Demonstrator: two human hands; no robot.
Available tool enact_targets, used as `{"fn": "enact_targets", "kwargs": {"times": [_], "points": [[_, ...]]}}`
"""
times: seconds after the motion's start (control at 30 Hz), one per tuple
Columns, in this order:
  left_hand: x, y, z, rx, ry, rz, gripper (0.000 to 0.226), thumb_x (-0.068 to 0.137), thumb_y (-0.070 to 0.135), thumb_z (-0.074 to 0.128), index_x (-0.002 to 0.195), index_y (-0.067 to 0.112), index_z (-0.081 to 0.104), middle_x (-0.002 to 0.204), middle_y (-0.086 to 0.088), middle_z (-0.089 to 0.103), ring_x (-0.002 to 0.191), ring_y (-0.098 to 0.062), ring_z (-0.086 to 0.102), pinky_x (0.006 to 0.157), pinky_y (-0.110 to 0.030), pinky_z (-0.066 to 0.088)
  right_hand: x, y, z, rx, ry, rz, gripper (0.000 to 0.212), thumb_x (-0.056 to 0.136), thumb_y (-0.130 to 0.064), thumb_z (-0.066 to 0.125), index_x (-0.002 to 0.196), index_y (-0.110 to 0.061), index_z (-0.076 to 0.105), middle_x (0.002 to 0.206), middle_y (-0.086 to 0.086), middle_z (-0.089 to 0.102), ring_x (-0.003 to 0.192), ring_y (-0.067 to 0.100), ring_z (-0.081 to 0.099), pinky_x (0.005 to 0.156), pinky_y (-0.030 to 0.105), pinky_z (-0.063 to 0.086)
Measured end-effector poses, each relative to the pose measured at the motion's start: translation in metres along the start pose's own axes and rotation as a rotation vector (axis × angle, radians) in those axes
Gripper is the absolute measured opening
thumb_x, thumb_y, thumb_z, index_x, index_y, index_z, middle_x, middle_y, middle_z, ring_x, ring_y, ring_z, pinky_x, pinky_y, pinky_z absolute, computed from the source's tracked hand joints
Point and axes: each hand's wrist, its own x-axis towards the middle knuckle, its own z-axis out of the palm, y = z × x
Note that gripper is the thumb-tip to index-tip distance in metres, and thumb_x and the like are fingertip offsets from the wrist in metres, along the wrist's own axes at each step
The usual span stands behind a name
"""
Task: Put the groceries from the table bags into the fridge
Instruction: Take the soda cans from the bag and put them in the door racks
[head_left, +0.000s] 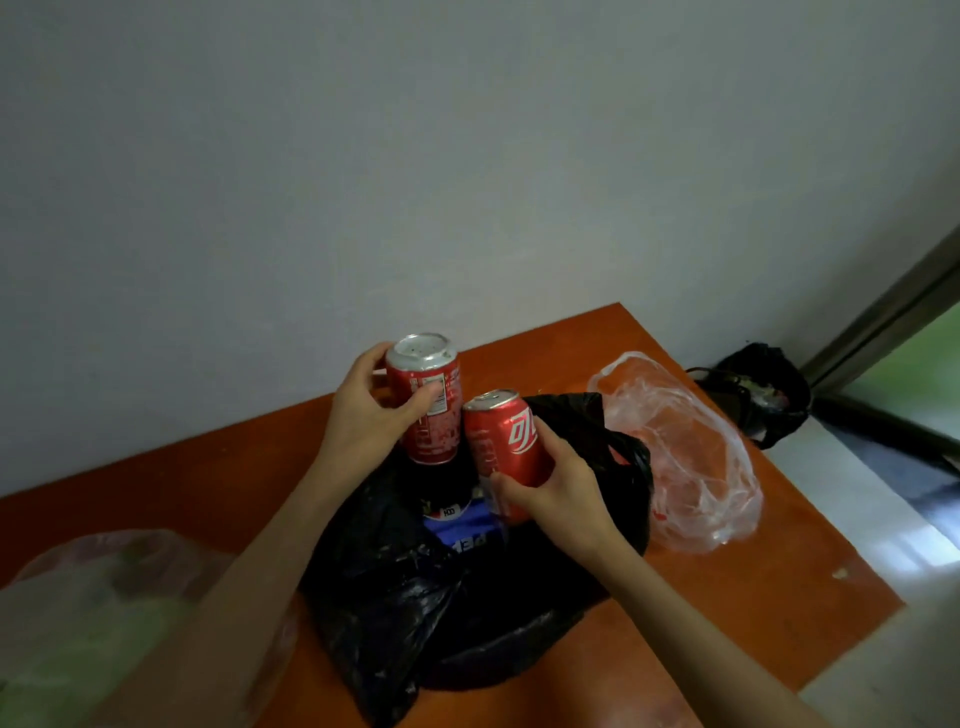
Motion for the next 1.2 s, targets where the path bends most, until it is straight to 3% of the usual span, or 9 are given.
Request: {"fn": "enact_targets", "kwargs": {"times": [0.07,0.2,0.3,0.53,0.63,0.77,0.9,1.03,1.2], "points": [[0.002,0.034,0.005,0.007,0.011,0.094,0.046,0.078,0.021,0.072,0.118,0.024,0.049,0.119,-0.002,0.058,0.105,-0.014,0.056,0.076,-0.013,0.048,-0.007,-0.020,-0.018,0.042,0.062,-0.057,0.074,0.074,-0.030,0.075,0.138,-0.027,0.038,0.122,-0.003,0.055,0.106,0.007,0.057,0.089,0.022,0.049],[-0.015,0.099,0.024,-0.040,-0.010,0.243,0.040,0.083,0.018,0.067,0.119,0.020,0.052,0.108,0.006,0.058,0.096,-0.005,0.055,0.067,-0.001,0.044,-0.037,-0.059,-0.067,0.140,0.192,-0.171,0.065,0.076,-0.022,0.075,0.129,-0.033,0.039,0.111,-0.022,0.052,0.096,-0.016,0.052,0.073,0.002,0.044],[-0.043,0.139,0.046,-0.081,-0.104,0.319,0.036,0.082,0.021,0.069,0.114,0.024,0.051,0.102,0.016,0.056,0.093,0.001,0.054,0.069,-0.005,0.046,-0.075,-0.070,-0.108,0.164,0.334,-0.198,0.066,0.074,-0.023,0.075,0.127,-0.036,0.037,0.109,-0.027,0.049,0.097,-0.013,0.051,0.073,0.003,0.045],[-0.153,0.221,0.143,-0.169,-0.378,0.437,0.047,0.078,0.035,0.069,0.118,0.015,0.055,0.109,0.003,0.060,0.100,-0.012,0.058,0.080,-0.023,0.050,-0.227,-0.046,-0.210,0.247,0.625,-0.129,0.057,0.078,-0.020,0.071,0.125,-0.029,0.040,0.111,-0.014,0.054,0.099,-0.001,0.054,0.074,0.014,0.047],[-0.224,0.247,0.193,-0.253,-0.556,0.454,0.055,0.070,0.050,0.067,0.116,0.024,0.053,0.109,0.008,0.060,0.100,-0.006,0.058,0.073,-0.019,0.051,-0.318,-0.023,-0.251,0.362,0.744,-0.060,0.056,0.076,-0.024,0.069,0.128,-0.022,0.048,0.117,0.000,0.060,0.108,0.016,0.059,0.085,0.031,0.051],[-0.330,0.267,0.263,-0.339,-0.779,0.450,0.050,0.071,0.045,0.073,0.113,0.026,0.053,0.105,0.009,0.061,0.096,-0.006,0.059,0.063,-0.014,0.052,-0.444,0.002,-0.300,0.472,0.901,-0.043,0.030,0.079,-0.019,0.067,0.105,-0.028,0.056,0.106,0.001,0.066,0.100,0.020,0.064,0.080,0.033,0.053],[-0.425,0.292,0.328,-0.383,-0.959,0.470,0.038,0.067,0.045,0.074,0.098,0.038,0.054,0.099,0.012,0.062,0.092,-0.004,0.060,0.070,-0.018,0.050,-0.555,0.020,-0.338,0.755,1.042,-0.075,0.051,0.067,-0.025,0.068,0.112,-0.008,0.054,0.100,0.012,0.068,0.094,0.029,0.067,0.073,0.042,0.057],[-0.504,0.327,0.385,-0.430,-1.095,0.495,0.041,0.067,0.045,0.072,0.102,0.029,0.056,0.099,0.007,0.064,0.093,-0.007,0.061,0.067,-0.016,0.053,-0.646,0.033,-0.373,0.844,1.196,-0.067,0.089,0.047,-0.047,0.086,0.118,-0.005,0.052,0.103,0.018,0.068,0.094,0.032,0.067,0.074,0.044,0.056],[-0.576,0.361,0.459,-0.467,-1.223,0.496,0.059,0.062,0.049,0.079,0.109,0.020,0.057,0.105,0.001,0.063,0.101,-0.016,0.060,0.076,-0.025,0.052,-0.729,0.060,-0.413,0.744,1.393,-0.016,0.059,0.071,-0.038,0.062,0.122,-0.009,0.049,0.111,0.015,0.066,0.097,0.028,0.067,0.081,0.042,0.055]]}}
